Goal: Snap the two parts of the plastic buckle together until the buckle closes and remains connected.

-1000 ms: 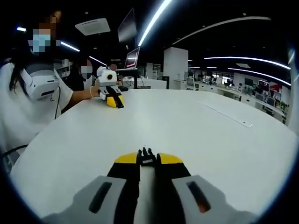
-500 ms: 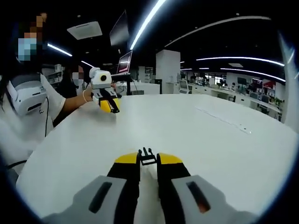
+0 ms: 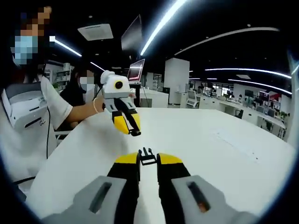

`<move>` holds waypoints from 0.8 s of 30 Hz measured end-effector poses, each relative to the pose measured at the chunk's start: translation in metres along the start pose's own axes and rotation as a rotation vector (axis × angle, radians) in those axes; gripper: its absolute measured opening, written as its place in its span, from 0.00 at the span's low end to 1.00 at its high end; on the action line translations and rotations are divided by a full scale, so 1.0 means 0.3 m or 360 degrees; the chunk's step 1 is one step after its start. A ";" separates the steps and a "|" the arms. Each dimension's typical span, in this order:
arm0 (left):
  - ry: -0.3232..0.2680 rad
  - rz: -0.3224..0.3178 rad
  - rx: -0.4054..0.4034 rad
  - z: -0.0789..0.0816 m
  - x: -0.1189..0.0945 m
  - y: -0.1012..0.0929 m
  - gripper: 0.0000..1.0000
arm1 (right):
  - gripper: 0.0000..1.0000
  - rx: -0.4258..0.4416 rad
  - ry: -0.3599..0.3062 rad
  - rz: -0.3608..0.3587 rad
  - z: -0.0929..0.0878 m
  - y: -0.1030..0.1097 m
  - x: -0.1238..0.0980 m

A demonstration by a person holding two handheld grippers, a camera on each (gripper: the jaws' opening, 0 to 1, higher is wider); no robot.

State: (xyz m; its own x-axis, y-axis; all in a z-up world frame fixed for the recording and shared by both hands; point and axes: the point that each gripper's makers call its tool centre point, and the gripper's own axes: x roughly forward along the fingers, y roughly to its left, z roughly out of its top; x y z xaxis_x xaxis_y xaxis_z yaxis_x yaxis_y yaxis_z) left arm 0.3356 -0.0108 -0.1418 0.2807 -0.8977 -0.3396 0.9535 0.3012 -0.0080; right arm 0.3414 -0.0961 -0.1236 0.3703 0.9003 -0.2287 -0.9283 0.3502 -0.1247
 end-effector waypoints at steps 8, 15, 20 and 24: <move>0.0024 -0.0083 0.0032 -0.036 0.023 -0.015 0.12 | 0.13 0.0081 -0.0024 0.0051 -0.020 0.024 0.068; 0.0096 -0.0144 0.0036 -0.106 0.043 -0.030 0.12 | 0.13 0.0134 0.0074 0.0135 -0.101 0.074 0.130; 0.0140 -0.0196 0.0040 -0.151 0.050 -0.054 0.12 | 0.13 0.0153 0.0120 0.0182 -0.143 0.103 0.151; 0.0183 -0.0245 0.0061 -0.181 0.056 -0.077 0.12 | 0.13 0.0172 0.0154 0.0223 -0.175 0.130 0.167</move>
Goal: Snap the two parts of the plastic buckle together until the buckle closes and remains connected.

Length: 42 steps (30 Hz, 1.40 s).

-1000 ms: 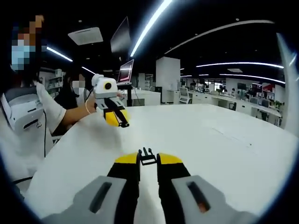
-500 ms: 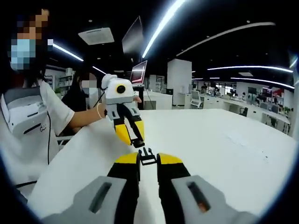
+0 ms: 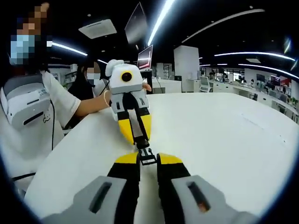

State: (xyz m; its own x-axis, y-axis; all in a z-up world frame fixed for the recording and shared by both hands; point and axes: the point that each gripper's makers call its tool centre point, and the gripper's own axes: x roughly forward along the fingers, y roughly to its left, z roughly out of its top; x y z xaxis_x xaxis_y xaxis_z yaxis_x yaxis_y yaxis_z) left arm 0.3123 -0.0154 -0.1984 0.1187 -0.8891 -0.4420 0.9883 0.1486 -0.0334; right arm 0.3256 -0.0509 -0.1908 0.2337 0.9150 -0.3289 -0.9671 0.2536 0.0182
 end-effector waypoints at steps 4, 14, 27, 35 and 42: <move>0.0025 -0.0028 0.0012 -0.018 0.012 -0.010 0.12 | 0.13 -0.0013 0.0060 0.0028 -0.031 0.015 0.016; 0.0029 -0.0062 0.0001 -0.027 0.020 -0.011 0.12 | 0.13 -0.0031 0.0064 0.0041 -0.031 0.036 0.010; 0.0035 -0.0100 0.0040 -0.027 0.017 -0.023 0.12 | 0.13 -0.0068 0.0030 0.0056 -0.012 0.037 0.015; 0.0036 -0.0122 0.0028 -0.024 0.017 -0.029 0.12 | 0.13 -0.0094 0.0053 0.0073 -0.022 0.042 0.031; 0.0098 -0.0174 0.0075 -0.019 0.033 -0.045 0.11 | 0.11 -0.0146 0.0086 0.0124 -0.013 0.081 0.040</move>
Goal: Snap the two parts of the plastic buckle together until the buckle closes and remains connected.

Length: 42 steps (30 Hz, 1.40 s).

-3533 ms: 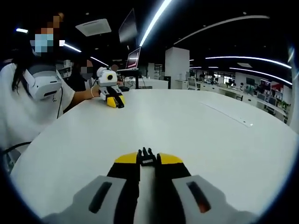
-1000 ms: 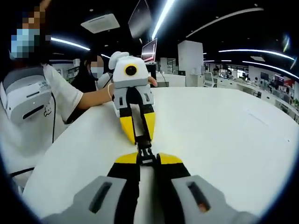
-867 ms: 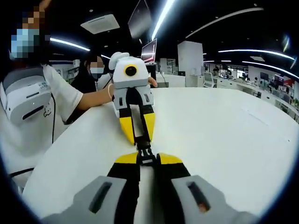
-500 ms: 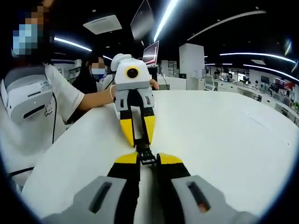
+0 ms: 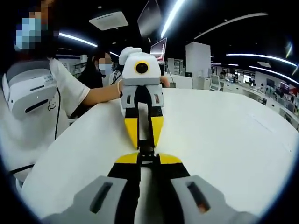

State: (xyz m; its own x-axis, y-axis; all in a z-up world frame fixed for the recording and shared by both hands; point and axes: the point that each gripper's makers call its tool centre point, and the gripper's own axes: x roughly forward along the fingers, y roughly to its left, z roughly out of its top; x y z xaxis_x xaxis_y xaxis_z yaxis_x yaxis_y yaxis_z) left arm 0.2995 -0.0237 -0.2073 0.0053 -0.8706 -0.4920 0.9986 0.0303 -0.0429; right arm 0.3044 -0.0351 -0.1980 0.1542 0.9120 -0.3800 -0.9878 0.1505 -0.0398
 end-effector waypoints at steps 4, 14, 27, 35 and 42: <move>-0.0011 -0.0043 -0.0011 -0.005 0.002 0.003 0.12 | 0.12 0.0029 0.0000 0.0017 0.003 0.014 -0.003; -0.0057 0.0041 -0.0070 -0.008 -0.022 0.026 0.25 | 0.26 -0.0033 0.0009 -0.0016 -0.007 0.018 -0.029; -0.0095 0.0059 -0.0075 -0.011 -0.033 0.017 0.12 | 0.11 0.0006 -0.0012 -0.0081 -0.009 0.001 -0.025; -0.0102 0.0036 -0.0093 -0.011 -0.034 0.014 0.10 | 0.10 0.0000 -0.0028 -0.0020 -0.007 -0.007 -0.010; -0.0096 0.0043 -0.0101 -0.010 -0.033 0.007 0.10 | 0.10 0.0004 -0.0030 0.0017 -0.001 0.002 0.003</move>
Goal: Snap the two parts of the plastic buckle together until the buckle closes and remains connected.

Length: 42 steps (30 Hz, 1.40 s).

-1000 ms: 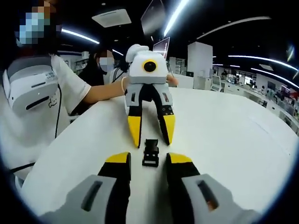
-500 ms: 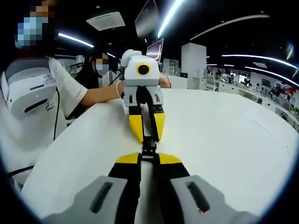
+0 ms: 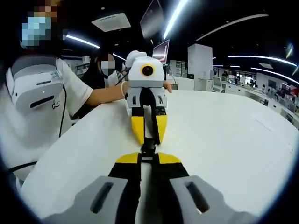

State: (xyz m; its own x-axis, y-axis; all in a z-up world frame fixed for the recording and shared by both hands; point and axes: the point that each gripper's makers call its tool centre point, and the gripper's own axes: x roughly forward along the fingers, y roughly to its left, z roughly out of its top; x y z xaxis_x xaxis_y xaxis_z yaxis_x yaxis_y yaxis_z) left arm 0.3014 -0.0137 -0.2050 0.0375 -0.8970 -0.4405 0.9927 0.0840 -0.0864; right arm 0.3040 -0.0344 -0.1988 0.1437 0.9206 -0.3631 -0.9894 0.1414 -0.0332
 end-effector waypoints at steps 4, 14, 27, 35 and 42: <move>0.0000 0.0025 0.0000 0.001 0.000 -0.002 0.09 | 0.10 -0.0006 0.0011 -0.0022 -0.001 0.001 0.000; 0.0011 0.0110 -0.0008 -0.009 0.017 -0.015 0.10 | 0.10 -0.0003 -0.0011 -0.0065 0.036 0.024 -0.006; -0.0077 0.0086 0.0014 0.003 0.026 -0.006 0.18 | 0.19 -0.0074 -0.0080 -0.0093 0.028 0.042 -0.035; -0.0099 0.0102 -0.0006 0.014 0.024 0.001 0.25 | 0.20 -0.0026 -0.0084 -0.0086 0.011 0.036 -0.035; -0.0123 0.0043 -0.0068 0.022 0.022 -0.016 0.35 | 0.14 -0.0021 -0.0081 -0.0063 0.007 0.045 -0.023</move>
State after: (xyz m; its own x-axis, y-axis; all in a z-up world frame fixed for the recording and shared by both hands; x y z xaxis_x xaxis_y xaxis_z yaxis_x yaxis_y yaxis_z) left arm 0.2977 -0.0228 -0.2015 0.0747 -0.9248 -0.3730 0.9855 0.1256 -0.1140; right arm 0.2897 -0.0381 -0.1946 0.1831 0.9318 -0.3135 -0.9831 0.1734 -0.0589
